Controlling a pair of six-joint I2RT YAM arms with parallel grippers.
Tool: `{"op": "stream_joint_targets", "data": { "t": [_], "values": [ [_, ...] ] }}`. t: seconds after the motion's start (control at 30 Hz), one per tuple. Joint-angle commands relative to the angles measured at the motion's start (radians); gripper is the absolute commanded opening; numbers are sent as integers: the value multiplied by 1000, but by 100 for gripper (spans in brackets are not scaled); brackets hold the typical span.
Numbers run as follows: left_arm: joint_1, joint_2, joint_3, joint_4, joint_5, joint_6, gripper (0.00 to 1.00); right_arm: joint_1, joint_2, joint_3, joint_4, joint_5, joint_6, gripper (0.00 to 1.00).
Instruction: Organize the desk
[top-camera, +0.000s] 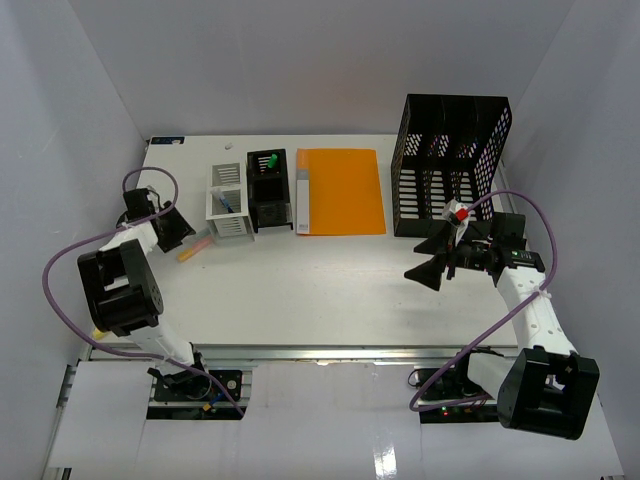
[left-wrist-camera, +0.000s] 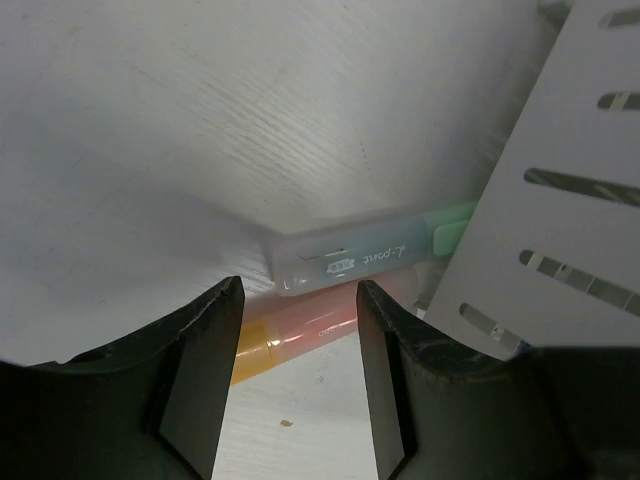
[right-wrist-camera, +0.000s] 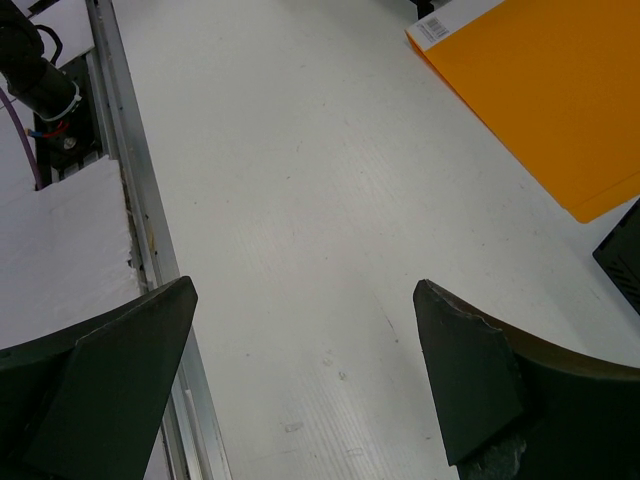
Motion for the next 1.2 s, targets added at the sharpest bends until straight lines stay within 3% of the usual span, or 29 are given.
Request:
{"op": "stream_joint_targets", "data": {
  "t": [0.0, 0.5, 0.87, 1.17],
  "values": [
    [-6, -4, 51, 71, 108, 205, 58, -4, -16, 10, -17, -46, -17, 96],
    [-30, 102, 63, 107, 219, 529, 59, -4, -7, 16, -27, -73, -20, 96],
    [-38, 104, 27, 99, 177, 621, 60, -4, -1, 21, -39, -89, -28, 96],
    [-39, 27, 19, 134, 221, 637, 62, -4, 8, 27, -56, -99, -42, 96]
  ]
}}
